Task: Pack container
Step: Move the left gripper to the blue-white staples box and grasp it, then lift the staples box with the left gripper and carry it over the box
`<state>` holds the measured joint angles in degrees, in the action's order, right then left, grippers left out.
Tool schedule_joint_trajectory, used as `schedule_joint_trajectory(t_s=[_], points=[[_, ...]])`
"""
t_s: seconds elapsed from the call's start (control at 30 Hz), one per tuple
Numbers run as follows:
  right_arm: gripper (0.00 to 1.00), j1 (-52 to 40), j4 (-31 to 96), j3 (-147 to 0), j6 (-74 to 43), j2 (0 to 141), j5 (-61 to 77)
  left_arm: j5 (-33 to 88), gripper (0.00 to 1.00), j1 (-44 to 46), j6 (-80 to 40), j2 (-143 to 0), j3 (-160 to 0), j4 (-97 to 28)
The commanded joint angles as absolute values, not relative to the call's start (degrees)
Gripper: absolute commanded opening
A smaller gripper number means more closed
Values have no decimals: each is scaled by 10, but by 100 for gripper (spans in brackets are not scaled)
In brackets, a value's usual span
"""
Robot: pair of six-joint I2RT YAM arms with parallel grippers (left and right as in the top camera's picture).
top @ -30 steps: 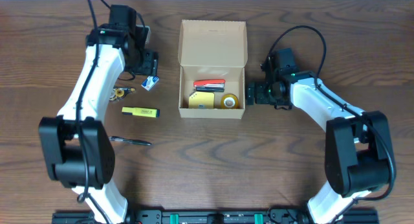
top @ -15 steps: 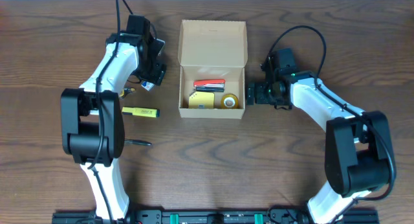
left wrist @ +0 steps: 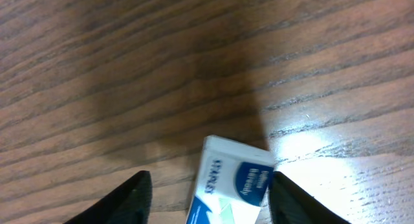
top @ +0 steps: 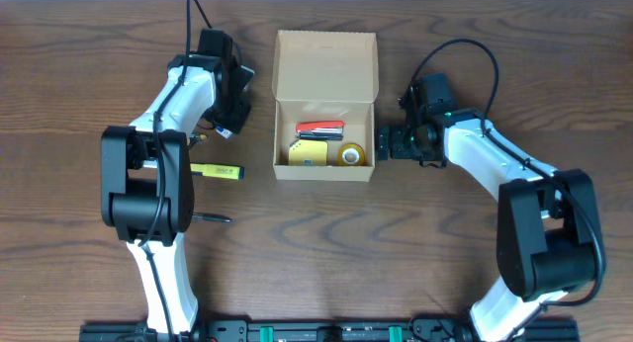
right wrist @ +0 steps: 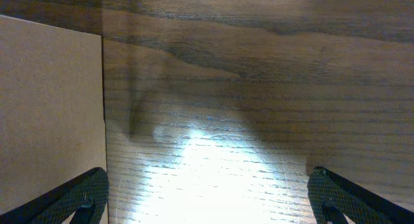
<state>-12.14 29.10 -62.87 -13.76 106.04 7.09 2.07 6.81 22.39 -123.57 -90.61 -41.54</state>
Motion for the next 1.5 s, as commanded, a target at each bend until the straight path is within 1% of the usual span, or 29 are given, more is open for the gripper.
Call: schedule_joint_trajectory(t_s=[0.0,0.07,0.43,0.5,0.67,1.2,1.3,1.47], points=[[99,-117,291,-628,-130,1061,73,11,54,68,228,-1249,-911,-415],[99,-117,291,-628,-130,1061,73,11,50,68,228,-1250,-910,-416],[99,-117,291,-628,-130,1061,73,30,48,68,227,-1252,-905,-422],[99,-117,291,-628,-130,1061,73,35,46,68,227,-1252,-905,-423],[99,-117,291,-628,-130,1061,73,58,45,68,227,-1253,-905,-435],[99,-117,291,-628,-130,1061,73,60,44,68,205,-1254,-905,-457],[99,-117,291,-628,-130,1061,73,60,41,68,196,-1254,-904,-459],[99,-117,291,-628,-130,1061,73,60,38,68,181,-1254,-904,-459]])
